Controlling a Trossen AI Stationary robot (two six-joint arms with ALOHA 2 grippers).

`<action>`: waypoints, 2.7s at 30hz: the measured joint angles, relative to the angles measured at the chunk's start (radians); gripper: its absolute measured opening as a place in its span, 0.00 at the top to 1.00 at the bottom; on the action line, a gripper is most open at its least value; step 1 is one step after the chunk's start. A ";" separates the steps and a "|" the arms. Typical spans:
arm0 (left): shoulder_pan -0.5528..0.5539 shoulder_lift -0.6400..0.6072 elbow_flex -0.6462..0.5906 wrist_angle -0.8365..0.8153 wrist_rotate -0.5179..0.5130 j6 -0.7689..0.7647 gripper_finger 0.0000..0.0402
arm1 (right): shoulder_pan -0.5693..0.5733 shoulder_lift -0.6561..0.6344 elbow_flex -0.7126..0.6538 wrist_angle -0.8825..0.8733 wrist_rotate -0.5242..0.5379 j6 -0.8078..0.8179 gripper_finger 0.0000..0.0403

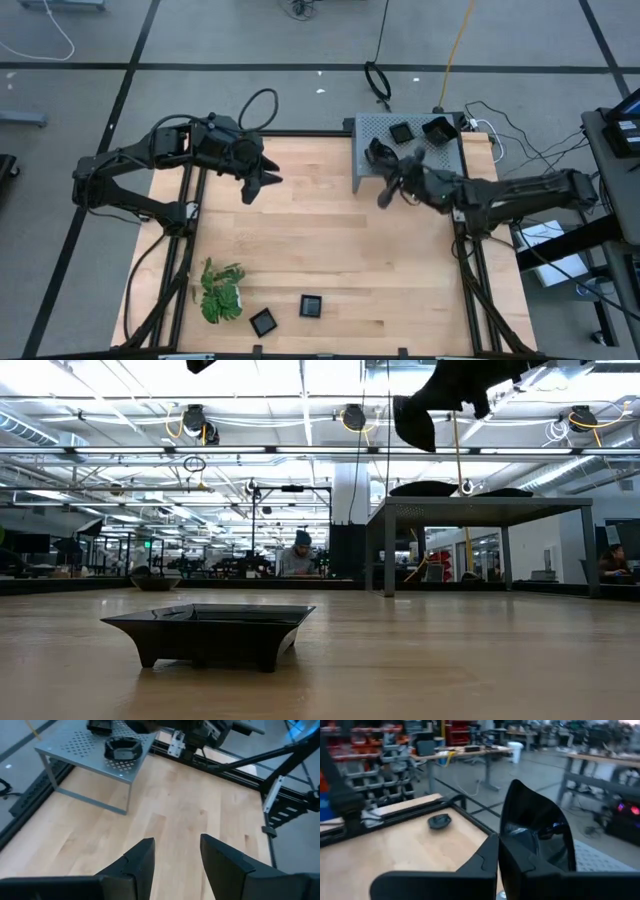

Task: Pick & Place Mini shaped plates
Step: Stack the leaf-shaped plate on top of the other leaf-shaped plates, then stack the square plate on top of the other square plates

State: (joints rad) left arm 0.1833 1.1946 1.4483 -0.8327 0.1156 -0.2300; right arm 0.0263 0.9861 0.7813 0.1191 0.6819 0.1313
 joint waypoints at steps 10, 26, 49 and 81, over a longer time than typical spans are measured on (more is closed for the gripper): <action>0.000 0.000 0.000 0.063 -0.021 -0.014 0.60 | -0.182 0.073 0.211 -0.540 -0.066 0.219 1.00; 0.000 0.000 0.000 0.105 -0.022 -0.046 0.60 | -0.243 0.213 0.270 -0.641 -0.142 0.328 1.00; 0.000 0.001 0.000 0.013 -0.022 -0.039 0.60 | -0.179 0.189 0.271 -0.328 -0.287 0.010 0.63; -0.087 0.022 -0.002 -0.406 -0.036 -0.087 0.60 | 0.224 0.709 0.207 0.053 -0.919 0.132 0.67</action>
State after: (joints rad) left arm 0.0966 1.2163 1.4467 -1.2388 0.0799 -0.3168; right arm 0.2505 1.6947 0.9878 0.1725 -0.2371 0.2629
